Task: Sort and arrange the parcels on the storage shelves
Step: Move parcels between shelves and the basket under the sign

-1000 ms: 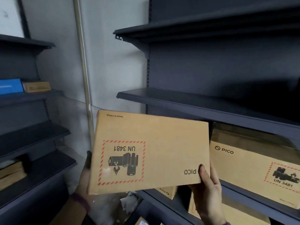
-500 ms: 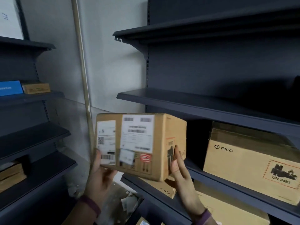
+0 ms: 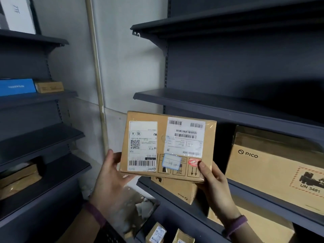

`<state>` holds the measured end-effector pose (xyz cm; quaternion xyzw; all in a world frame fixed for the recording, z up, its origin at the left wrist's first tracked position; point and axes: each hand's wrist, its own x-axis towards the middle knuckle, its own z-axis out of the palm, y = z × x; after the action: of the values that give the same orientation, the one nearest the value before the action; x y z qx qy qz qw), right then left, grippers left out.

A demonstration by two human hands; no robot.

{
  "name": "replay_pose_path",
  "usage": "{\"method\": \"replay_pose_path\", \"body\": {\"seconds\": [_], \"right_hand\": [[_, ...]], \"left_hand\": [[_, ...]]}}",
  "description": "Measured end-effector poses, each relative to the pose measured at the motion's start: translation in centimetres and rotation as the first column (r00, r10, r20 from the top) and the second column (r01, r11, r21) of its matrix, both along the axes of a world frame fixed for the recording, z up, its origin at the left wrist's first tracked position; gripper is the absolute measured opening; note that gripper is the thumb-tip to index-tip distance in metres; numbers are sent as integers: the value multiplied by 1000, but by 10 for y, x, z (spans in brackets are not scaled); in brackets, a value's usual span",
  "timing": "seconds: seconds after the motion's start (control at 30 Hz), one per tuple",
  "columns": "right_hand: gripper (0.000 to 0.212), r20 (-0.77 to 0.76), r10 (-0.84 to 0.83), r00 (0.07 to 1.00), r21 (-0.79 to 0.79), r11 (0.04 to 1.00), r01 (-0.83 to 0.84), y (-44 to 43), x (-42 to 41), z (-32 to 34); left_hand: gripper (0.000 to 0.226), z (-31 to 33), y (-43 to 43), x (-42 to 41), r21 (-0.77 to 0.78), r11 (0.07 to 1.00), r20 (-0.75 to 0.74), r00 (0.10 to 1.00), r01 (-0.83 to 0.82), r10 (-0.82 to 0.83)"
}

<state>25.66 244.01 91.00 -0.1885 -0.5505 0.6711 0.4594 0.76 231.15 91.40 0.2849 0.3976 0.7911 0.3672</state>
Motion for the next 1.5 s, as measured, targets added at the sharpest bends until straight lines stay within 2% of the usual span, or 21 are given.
{"method": "replay_pose_path", "body": {"seconds": [0.07,0.13,0.2,0.37,0.47,0.57,0.63,0.8,0.97,1.1,1.27,1.37,1.5], "right_hand": [[40,46,16,999,19,1000,-16,-4,3,1],[42,70,34,997,14,999,-36,-13,3,-1],[42,89,59,994,-8,998,-59,-22,6,-9],[63,297,81,952,-12,997,-82,-33,6,-25],[55,233,23,972,-121,993,6,-41,-14,-36],[66,242,-50,969,-169,981,93,-49,-39,-44],[66,245,-91,965,-183,973,138,-56,-49,-51],[55,218,-83,972,-307,940,149,-74,-43,-79],[61,216,-194,957,-435,858,272,-94,-13,-112],[66,274,-342,899,-455,777,434,-109,29,-128],[61,395,-551,735,-421,603,678,-128,100,-140],[53,380,-665,643,-443,480,757,-138,146,-145],[59,339,-783,522,-474,338,814,-161,215,-152]], "left_hand": [[57,11,-3,-5,-90,996,1,1000,23,-23],[49,18,-5,-6,-192,977,-141,983,90,-118],[44,15,-9,-10,-251,964,-221,964,90,-148],[73,-11,-26,-35,-330,907,-76,950,263,-303],[70,-27,-29,-40,-356,887,-20,946,295,-322],[60,-44,-34,-45,-354,871,105,940,341,-326],[66,-52,-41,-53,-338,839,180,904,427,-387],[64,-78,-46,-66,-374,781,205,866,500,-456],[70,-109,-27,-23,-483,691,249,841,538,-481],[66,-123,1,21,-520,641,205,811,564,-548],[56,-137,40,92,-588,454,223,674,669,-704],[57,-145,63,144,-647,354,231,616,676,-754],[61,-150,81,233,-694,214,220,485,688,-846]]}}
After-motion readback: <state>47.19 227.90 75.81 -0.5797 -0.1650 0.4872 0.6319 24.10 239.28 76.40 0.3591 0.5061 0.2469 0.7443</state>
